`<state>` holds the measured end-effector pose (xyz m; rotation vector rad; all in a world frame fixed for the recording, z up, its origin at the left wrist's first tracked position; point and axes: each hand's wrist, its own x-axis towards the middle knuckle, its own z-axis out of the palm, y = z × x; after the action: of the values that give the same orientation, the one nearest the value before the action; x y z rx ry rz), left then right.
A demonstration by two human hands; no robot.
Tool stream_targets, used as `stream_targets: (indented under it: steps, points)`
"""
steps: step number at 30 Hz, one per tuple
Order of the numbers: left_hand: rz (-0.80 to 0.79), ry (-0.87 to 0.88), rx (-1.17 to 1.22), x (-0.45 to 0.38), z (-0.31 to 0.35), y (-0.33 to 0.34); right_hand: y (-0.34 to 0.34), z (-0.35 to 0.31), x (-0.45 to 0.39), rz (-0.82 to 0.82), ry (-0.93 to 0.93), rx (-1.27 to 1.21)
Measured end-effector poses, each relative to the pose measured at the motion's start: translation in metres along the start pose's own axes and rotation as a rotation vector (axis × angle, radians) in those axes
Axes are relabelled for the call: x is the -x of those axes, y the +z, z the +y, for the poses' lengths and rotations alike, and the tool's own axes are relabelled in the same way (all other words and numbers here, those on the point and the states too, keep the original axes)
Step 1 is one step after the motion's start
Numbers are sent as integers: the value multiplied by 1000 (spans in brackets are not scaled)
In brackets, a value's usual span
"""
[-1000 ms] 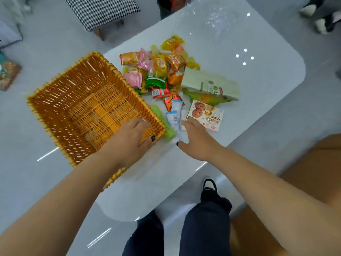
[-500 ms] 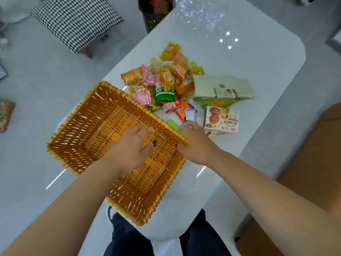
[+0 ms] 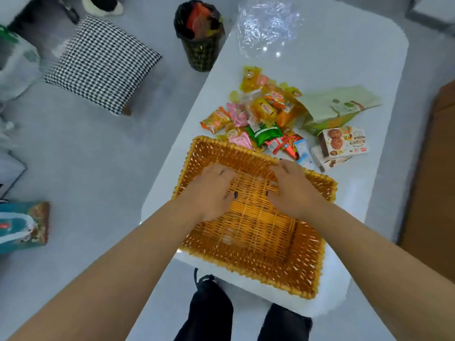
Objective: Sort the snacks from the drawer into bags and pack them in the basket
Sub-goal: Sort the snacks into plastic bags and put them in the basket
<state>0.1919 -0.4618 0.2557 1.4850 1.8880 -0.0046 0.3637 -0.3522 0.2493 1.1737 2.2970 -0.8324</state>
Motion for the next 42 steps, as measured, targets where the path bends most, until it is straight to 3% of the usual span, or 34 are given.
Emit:
stream_targets:
  steps: [18, 25, 29, 35, 42]
  points:
    - [-139, 182, -294, -2, -58, -98, 2, -71, 5, 26, 167, -195]
    - [-272, 385, -283, -52, -131, -126, 17, -153, -40, 79, 425, -351]
    - [-329, 412, -319, -62, -191, -170, 17, -212, -65, 129, 504, -376]
    - [-314, 479, -383, -83, -264, -235, -2, -272, -115, 225, 522, -384]
    - [-370, 512, -373, -125, -280, -267, -26, -288, -162, 261, 549, -423]
